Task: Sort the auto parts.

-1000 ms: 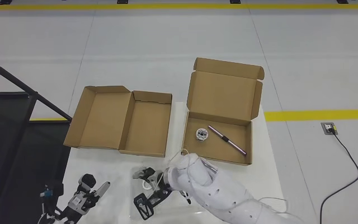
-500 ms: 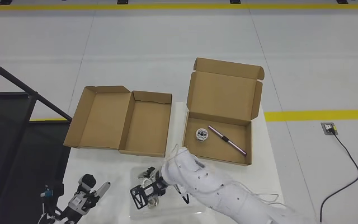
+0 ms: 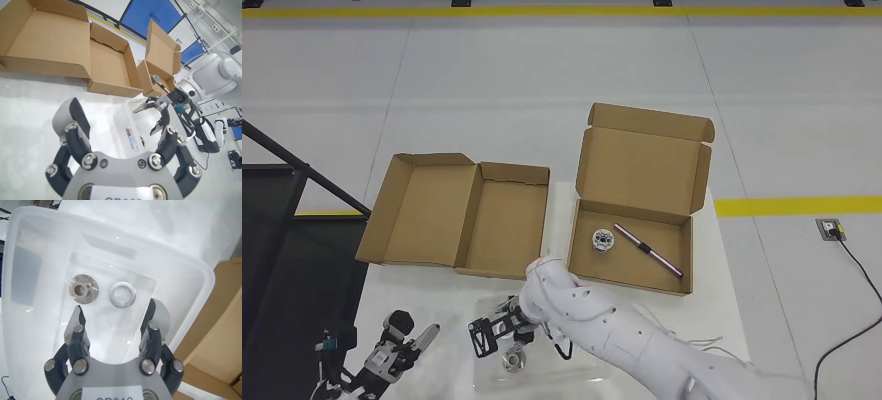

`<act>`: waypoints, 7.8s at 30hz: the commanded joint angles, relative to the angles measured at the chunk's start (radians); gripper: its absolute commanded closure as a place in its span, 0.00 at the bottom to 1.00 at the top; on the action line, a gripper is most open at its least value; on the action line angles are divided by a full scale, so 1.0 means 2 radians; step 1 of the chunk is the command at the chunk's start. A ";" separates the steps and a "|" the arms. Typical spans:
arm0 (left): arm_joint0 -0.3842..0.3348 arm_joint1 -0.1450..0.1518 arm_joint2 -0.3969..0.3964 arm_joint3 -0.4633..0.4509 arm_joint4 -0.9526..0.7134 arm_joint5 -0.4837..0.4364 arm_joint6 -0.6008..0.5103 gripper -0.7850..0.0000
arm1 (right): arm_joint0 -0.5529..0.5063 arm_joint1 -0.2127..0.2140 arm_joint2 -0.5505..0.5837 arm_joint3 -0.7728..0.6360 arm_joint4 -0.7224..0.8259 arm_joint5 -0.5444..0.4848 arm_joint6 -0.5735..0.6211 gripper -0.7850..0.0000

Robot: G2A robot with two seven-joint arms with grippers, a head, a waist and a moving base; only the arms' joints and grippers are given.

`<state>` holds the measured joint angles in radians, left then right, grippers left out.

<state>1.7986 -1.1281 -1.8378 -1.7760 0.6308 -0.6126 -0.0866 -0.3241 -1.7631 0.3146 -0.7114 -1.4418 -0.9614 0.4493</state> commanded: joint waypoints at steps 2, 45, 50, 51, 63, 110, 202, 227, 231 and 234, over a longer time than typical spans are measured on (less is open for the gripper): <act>0.000 0.000 0.000 0.000 0.000 0.000 0.000 0.00 | 0.001 -0.012 -0.008 0.019 -0.016 0.030 0.000 0.17; -0.004 0.000 0.010 0.002 0.012 0.000 -0.005 0.00 | 0.007 -0.113 -0.038 0.181 -0.119 0.102 -0.068 0.65; -0.005 0.000 0.009 0.003 0.010 -0.001 -0.004 0.00 | 0.009 -0.118 -0.039 0.187 -0.126 0.098 -0.080 1.00; -0.005 0.000 0.009 0.003 0.010 0.000 -0.004 0.00 | 0.011 -0.118 -0.040 0.188 -0.130 0.095 -0.089 1.00; -0.005 0.000 0.009 0.003 0.011 0.000 -0.004 0.00 | 0.019 -0.105 -0.050 0.183 -0.176 0.080 -0.176 1.00; -0.009 0.001 0.012 0.006 0.014 0.001 -0.011 0.00 | -0.132 0.094 0.168 -0.327 -0.255 0.005 0.025 1.00; -0.008 0.002 0.007 0.009 0.011 -0.002 -0.009 0.00 | 0.110 -0.097 0.112 0.257 -0.037 0.153 -0.025 1.00; -0.008 0.002 0.004 0.009 0.009 -0.003 -0.009 0.00 | 0.104 -0.101 0.111 0.263 -0.037 0.116 0.023 1.00; -0.007 0.002 0.004 0.009 0.009 -0.003 -0.008 0.00 | 0.102 -0.100 0.112 0.264 -0.036 0.116 0.023 1.00; -0.007 0.002 0.004 0.009 0.010 -0.002 -0.008 0.00 | 0.100 -0.100 0.113 0.264 -0.033 0.112 0.026 0.59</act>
<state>1.7842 -1.1235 -1.8290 -1.7587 0.6503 -0.6167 -0.1025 -0.1226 -1.9632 0.5399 -0.1833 -1.5084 -0.7333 0.5010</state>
